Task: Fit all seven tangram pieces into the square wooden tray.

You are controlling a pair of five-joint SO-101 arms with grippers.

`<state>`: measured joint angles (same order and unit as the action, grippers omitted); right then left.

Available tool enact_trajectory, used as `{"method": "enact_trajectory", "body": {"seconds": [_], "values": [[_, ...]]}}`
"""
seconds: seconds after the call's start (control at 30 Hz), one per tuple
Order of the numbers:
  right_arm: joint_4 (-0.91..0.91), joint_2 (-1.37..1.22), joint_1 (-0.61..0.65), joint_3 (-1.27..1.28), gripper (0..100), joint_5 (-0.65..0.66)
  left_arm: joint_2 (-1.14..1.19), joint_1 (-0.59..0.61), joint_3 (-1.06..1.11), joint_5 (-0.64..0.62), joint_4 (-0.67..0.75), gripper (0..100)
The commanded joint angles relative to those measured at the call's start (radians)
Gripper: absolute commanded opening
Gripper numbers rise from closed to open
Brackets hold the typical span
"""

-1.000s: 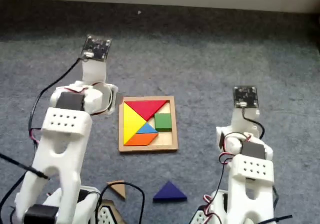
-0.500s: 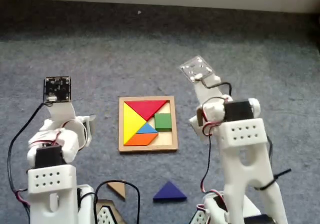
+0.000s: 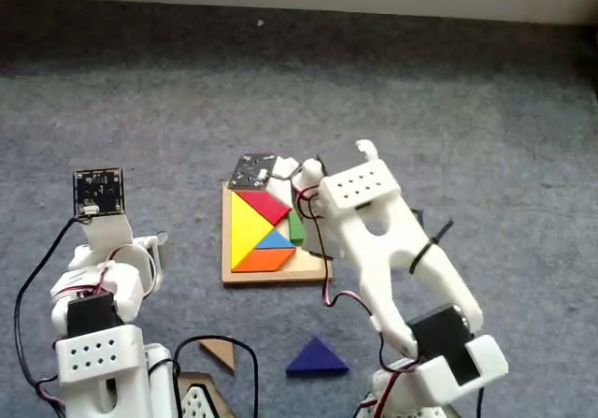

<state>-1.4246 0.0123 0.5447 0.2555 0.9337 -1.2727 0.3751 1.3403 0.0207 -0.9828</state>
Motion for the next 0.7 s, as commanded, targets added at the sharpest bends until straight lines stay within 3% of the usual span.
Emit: {"method": "enact_trajectory", "body": {"seconds": [0.0, 0.67], "values": [[0.079, -0.068, 0.021, -0.077, 21.7, 0.052, -0.016, 0.012, -0.004, -0.015, 0.026, 23], [0.133, -0.358, 0.047, -0.214, 21.7, 0.186, -0.016, 0.012, -0.004, -0.015, 0.026, 23]]}}
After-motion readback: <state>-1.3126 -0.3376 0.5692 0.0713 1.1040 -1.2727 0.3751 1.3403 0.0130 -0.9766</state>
